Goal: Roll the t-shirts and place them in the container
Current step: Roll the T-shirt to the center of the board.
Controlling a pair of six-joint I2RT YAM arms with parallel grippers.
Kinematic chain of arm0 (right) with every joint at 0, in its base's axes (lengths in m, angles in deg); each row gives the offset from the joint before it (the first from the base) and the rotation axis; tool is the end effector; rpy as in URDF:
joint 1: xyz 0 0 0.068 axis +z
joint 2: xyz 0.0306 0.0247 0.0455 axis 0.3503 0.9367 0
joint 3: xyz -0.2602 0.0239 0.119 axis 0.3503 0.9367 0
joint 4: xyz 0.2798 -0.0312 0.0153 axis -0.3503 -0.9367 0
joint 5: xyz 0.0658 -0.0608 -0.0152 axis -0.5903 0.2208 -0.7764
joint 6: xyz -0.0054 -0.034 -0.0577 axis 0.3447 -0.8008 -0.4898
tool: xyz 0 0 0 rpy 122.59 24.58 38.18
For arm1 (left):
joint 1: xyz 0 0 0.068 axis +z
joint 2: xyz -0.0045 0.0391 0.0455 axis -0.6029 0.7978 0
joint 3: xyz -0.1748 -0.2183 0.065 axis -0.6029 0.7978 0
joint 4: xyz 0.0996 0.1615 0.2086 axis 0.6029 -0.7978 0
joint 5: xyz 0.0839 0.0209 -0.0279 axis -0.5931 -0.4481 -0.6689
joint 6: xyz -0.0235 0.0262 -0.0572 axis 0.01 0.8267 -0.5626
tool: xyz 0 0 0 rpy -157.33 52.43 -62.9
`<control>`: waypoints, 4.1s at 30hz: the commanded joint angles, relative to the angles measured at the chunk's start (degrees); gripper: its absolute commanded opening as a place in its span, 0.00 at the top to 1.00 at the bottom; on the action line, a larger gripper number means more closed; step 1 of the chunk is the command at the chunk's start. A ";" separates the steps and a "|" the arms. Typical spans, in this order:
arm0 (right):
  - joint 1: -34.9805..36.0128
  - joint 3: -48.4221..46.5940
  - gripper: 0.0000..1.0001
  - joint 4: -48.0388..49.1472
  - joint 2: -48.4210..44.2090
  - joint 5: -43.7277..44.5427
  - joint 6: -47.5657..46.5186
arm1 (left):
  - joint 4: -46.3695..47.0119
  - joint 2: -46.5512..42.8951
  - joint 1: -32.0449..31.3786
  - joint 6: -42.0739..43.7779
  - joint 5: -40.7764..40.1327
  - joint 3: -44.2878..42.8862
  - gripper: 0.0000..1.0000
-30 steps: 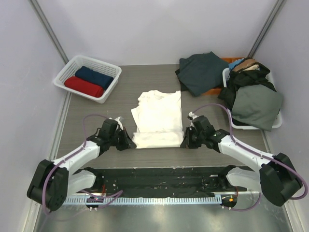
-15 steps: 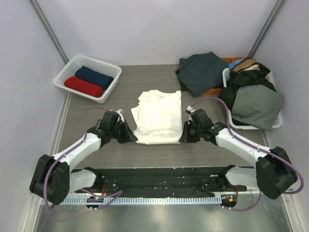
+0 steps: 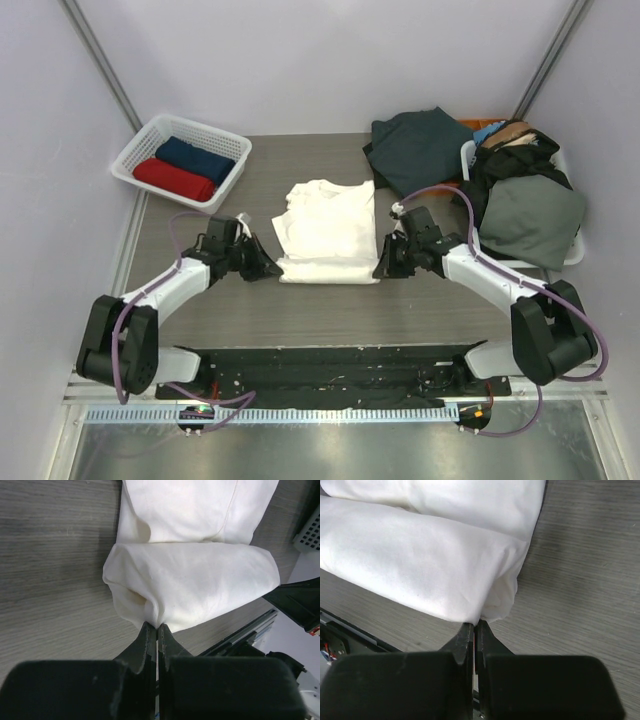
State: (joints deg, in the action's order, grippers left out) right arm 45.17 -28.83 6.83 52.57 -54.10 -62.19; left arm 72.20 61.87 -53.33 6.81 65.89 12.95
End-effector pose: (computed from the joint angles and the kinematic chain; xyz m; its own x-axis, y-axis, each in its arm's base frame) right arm 0.2556 0.1328 0.1859 -0.9126 0.0529 -0.4054 -0.1450 0.8852 0.4420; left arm 0.2575 -0.0987 0.1724 -0.8846 -0.4172 -0.2084 -0.1738 0.7097 -0.6828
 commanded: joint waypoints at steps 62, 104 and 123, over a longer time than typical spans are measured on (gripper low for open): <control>-10.87 -31.87 0.97 6.67 37.56 -0.20 1.67 | 12.95 41.28 8.25 -3.62 2.78 -26.06 1.00; -7.53 -2.65 0.99 1.85 1.52 1.20 1.58 | 5.04 1.71 1.57 -0.28 -10.06 -0.29 1.00; -7.70 -3.81 0.87 7.56 12.25 4.99 1.40 | 12.51 17.30 1.66 0.43 -9.97 -3.90 0.94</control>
State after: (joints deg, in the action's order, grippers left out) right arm 38.39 -32.63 14.92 67.22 -54.42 -59.52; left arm 85.03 80.54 -52.65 4.89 60.95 7.29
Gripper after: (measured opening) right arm 0.070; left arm 0.042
